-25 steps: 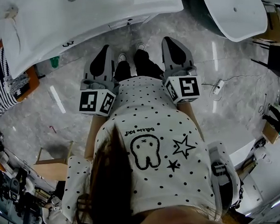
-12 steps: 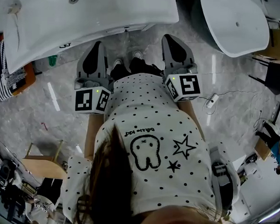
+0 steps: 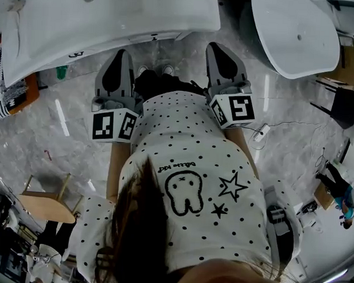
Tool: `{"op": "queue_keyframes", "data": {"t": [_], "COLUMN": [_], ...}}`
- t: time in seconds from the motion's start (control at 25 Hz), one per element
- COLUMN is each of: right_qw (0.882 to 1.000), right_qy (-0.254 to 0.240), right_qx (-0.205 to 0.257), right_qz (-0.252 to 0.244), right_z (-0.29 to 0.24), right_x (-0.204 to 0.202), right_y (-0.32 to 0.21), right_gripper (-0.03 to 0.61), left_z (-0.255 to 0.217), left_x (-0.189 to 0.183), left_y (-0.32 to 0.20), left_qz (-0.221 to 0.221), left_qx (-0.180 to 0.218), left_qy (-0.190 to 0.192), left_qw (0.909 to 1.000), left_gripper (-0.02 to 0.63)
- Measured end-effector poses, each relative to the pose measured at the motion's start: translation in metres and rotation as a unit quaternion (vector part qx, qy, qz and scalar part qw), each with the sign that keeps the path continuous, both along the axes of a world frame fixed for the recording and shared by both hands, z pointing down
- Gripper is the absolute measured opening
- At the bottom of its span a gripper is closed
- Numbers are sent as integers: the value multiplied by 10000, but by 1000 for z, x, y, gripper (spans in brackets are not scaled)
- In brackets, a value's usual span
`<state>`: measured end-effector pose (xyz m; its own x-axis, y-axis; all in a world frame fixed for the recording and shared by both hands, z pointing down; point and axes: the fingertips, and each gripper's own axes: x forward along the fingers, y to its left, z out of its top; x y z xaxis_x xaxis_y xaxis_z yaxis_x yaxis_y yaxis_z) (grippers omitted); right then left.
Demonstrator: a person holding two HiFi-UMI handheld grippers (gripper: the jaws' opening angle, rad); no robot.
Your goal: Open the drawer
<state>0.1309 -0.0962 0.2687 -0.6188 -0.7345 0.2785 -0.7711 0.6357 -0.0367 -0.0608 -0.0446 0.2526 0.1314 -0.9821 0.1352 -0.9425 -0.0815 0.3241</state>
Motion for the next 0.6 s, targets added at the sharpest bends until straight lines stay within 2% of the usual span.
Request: {"op": "queue_keyframes", "data": {"t": [0.36, 0.6], "right_qw": [9997, 9996], "right_qy": [-233, -281], "right_qx": [-39, -50], "right_qz": [105, 83], "right_z": [0, 1], "right_x": [1, 1], "right_y": [-2, -1], "right_gripper": [14, 12], "left_z": [13, 8], "left_x": [4, 9], "left_y": [10, 11], "left_qz": [1, 61], "left_qx": [-249, -127], "left_qy": [-85, -197], "left_qw": [9997, 9997], "left_gripper": [5, 5]}}
